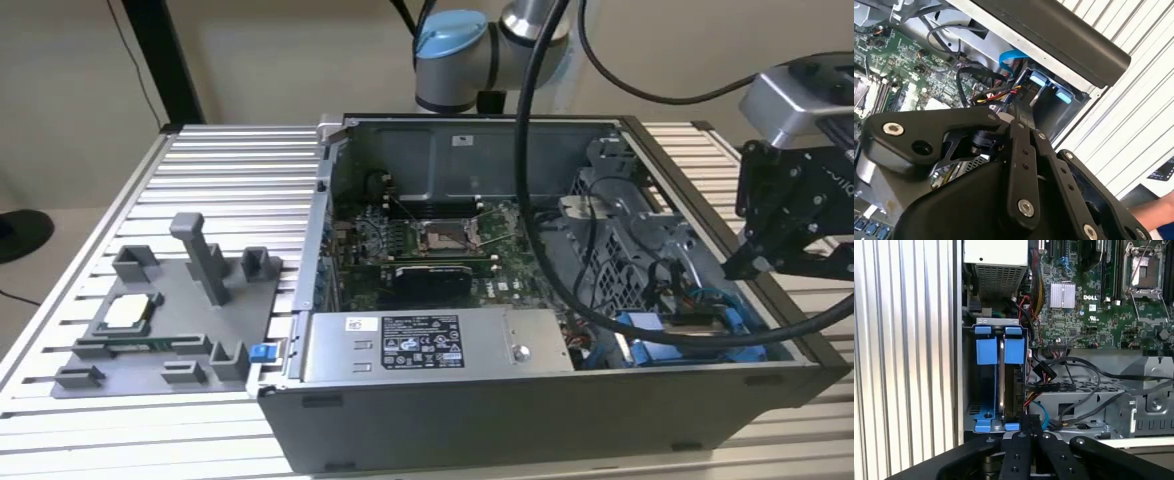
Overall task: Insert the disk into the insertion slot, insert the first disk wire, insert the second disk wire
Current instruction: 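Insert the second disk wire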
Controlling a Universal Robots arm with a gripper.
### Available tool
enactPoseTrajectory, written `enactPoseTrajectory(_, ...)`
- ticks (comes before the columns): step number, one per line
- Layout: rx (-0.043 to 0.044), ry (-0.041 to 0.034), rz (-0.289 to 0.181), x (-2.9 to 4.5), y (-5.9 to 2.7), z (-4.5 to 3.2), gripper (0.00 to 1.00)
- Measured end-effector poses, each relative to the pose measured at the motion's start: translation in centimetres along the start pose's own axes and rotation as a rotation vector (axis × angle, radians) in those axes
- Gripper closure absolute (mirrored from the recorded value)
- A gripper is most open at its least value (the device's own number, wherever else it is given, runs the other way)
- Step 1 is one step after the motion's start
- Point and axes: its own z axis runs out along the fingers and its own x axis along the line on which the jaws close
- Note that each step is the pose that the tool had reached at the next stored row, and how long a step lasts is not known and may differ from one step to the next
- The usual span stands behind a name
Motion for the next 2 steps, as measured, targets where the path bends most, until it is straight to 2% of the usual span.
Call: enactPoseTrajectory(2, 0.0000, 0.0001, 0.000, 0.00, 0.00, -0.02, 1.00)
